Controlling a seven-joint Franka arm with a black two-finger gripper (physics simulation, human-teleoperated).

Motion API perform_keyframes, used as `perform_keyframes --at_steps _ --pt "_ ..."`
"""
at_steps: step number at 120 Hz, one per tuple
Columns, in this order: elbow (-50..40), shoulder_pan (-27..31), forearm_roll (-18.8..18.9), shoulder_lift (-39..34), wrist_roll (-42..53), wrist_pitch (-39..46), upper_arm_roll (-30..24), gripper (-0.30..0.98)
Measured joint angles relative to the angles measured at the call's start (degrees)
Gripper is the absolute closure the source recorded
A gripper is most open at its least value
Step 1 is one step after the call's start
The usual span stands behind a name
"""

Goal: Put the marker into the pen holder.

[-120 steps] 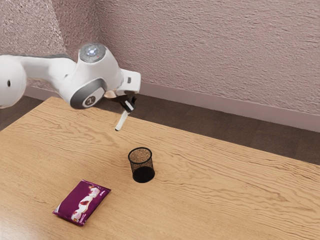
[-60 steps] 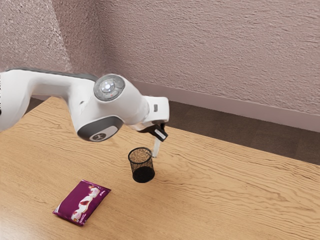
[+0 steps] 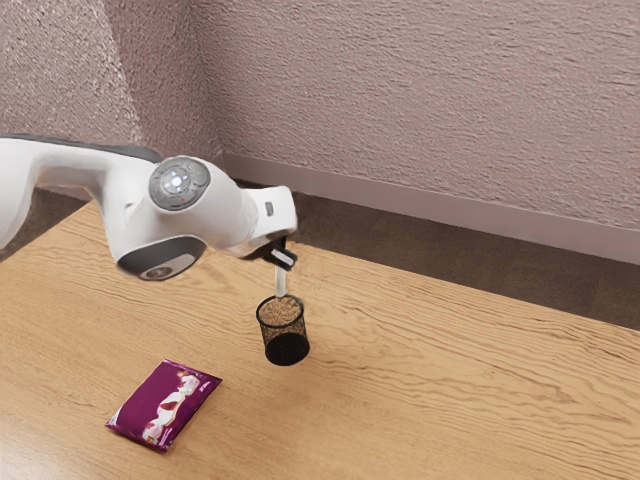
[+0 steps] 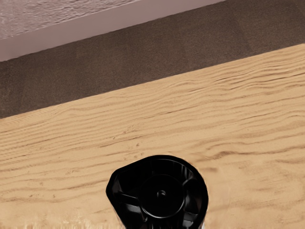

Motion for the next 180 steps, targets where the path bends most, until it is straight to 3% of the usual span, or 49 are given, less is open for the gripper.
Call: perform_keyframes --at_steps 7,14,35,102,128,136,147,156,168,180 --pt "-1.44 6.63 -0.1 -0.5 -0.98 0.15 -0.03 0.79" --pt "-2.47 9.27 -0.13 -0.69 -2.07 0.26 -0.25 0.79" --pt "-3.0 5.99 -0.06 -0.77 -4.85 0.52 -0.49 0.76" --pt "-2.92 4.51 -0.35 -0.43 -11.11 1.55 -3.68 0.75" --pt "-2.63 3.83 -0.69 -0.88 -12.4 1.04 -4.68 0.3" --pt "2.11 4.44 -2.68 -1.38 -12.58 -1.23 -4.2 0.22" --pt "22.64 4.41 -15.08 -0.41 -10.87 -17.05 -3.81 0.14" --pt "35.06 3.9 -21.6 0.33 -7.87 -32.57 -1.75 0.1" --pt "39.2 4.45 -28.73 0.48 -2.36 -46.67 3.2 0.06" --pt "39.83 8.01 -31.94 -0.03 2.31 -55.49 4.24 0.04"
